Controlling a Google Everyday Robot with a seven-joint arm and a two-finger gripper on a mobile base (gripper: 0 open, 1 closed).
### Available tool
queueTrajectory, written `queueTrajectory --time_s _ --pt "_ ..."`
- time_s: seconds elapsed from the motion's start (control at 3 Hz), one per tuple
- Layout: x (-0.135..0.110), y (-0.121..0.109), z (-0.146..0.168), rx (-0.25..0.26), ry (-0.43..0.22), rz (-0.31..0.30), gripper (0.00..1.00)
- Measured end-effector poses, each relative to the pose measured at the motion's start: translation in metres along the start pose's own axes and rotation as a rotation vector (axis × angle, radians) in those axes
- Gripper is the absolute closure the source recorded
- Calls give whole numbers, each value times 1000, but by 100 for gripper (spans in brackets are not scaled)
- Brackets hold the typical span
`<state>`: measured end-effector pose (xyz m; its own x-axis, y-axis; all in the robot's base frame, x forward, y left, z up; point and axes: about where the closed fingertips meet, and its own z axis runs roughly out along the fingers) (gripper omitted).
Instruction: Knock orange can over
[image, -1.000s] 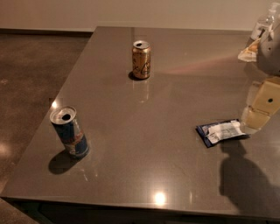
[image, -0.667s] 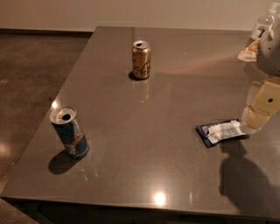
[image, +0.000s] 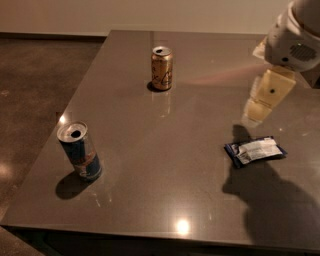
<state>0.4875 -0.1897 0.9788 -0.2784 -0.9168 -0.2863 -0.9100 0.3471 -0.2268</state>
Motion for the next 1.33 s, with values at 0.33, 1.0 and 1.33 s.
queueTrajectory --time_s 0.33,1.0,1.33 --pt "-25 -25 14 20 -16 52 0" --pt "-83 -66 44 60 -155 198 0" --pt "-114 -69 56 43 -235 229 0"
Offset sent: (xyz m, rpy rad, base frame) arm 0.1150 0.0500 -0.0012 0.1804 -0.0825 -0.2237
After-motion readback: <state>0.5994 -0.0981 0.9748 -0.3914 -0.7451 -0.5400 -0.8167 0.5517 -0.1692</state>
